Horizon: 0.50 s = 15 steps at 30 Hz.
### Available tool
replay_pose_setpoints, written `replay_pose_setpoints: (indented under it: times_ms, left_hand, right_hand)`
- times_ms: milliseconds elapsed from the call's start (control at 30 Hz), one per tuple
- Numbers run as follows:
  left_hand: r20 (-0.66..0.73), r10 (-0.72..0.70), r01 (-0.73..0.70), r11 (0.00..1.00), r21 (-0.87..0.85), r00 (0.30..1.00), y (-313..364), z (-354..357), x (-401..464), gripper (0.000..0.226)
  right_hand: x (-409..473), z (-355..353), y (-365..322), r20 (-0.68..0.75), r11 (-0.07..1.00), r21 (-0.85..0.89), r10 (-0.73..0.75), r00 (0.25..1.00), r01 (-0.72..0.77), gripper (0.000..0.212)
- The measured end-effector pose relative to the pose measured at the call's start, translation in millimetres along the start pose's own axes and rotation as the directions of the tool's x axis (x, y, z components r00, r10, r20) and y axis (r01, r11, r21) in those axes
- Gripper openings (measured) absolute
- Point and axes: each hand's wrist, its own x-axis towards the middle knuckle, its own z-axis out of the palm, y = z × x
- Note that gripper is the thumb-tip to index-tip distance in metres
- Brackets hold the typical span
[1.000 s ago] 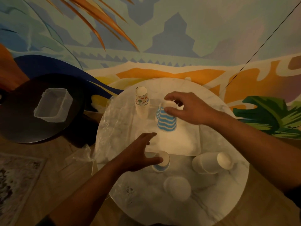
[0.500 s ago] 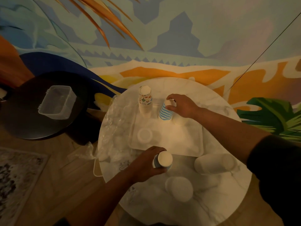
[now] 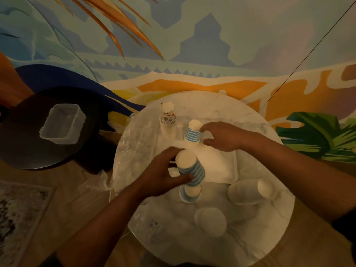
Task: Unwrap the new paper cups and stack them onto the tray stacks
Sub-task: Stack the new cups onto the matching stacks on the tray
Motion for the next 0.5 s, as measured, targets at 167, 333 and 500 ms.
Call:
replay_pose_setpoints:
  times_ms: [167,333,500]
  left_hand:
    - [-0.101,0.035,-0.033,0.999,0.016,0.994,9.5,-26.8,38.0,0.064]
    - [-0.232,0.012,0.019,0.991,0.132,0.973,-28.4,-24.1,96.2,0.064]
    - [-0.224,-0.060,0.088,0.989,0.119,0.973,-52.5,-0.6,135.9,0.065]
  right_hand:
    - [-67.6,3.6,-18.9,0.202,0.999,-0.031,-0.017,0.979,0.024,0.052]
    - [-94.2,39.4,-31.6,0.145,0.985,0.150,-0.105,0.984,0.083,0.070]
    - [-99.0,76.8,-44.2,0.138,0.946,0.294,-0.180,0.974,0.134,0.086]
